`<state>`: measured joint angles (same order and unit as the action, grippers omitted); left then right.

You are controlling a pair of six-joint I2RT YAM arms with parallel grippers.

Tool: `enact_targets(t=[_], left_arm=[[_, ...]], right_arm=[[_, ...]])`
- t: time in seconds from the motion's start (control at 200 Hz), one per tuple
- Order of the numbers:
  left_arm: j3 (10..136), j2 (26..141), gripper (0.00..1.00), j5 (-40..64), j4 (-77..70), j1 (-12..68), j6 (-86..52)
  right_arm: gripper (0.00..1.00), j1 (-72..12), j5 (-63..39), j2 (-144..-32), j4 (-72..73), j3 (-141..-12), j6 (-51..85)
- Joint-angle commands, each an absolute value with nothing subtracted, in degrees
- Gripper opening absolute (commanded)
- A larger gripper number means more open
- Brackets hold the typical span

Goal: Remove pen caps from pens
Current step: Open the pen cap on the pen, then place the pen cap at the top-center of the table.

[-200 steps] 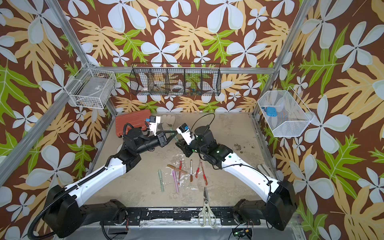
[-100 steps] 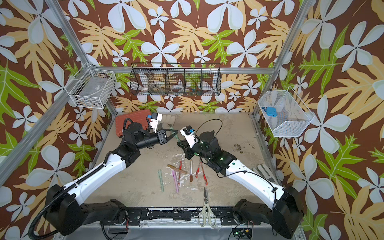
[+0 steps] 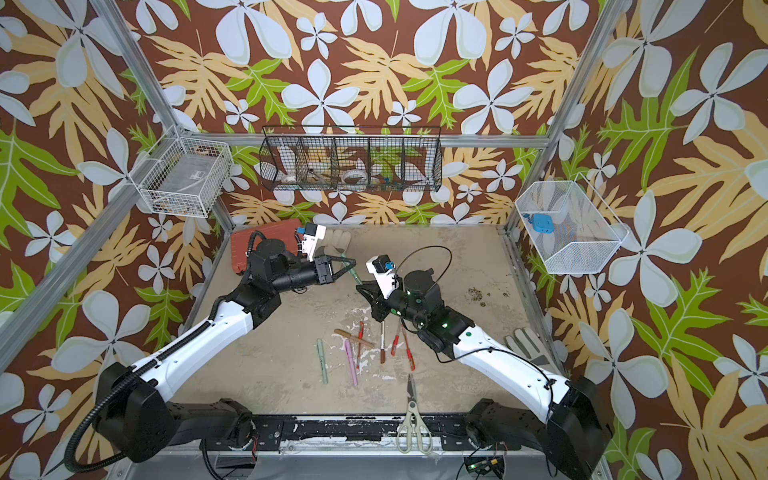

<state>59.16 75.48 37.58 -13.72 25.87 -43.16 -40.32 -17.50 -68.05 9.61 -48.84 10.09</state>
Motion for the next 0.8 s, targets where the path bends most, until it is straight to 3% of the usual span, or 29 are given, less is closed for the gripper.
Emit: enact_targets(t=[0.0,0.34,0.57,0.791], left_arm=[[59.08,74.61,0.00,27.92,-27.63,23.45,-42.44],[56.21,73.78,0.00,30.92,-33.18,19.18,-46.07],[58.03,74.67,0.00,27.96,-25.57,19.16,-41.44],[59.46,80.76,0.00,21.94,-14.32,19.18,-34.44]], right_arm=[[0.00,-40.34,-19.21,-67.06,-3.89,-47.38,9.91],[0.00,-38.74,-20.10,-64.88,-0.87,-43.45,11.24],[0.00,-37.28,-15.77,-64.98,-3.03,-47.17,12.29],[0.00,-33.31,-10.33,-73.57,-5.91,-53.35,14.31]])
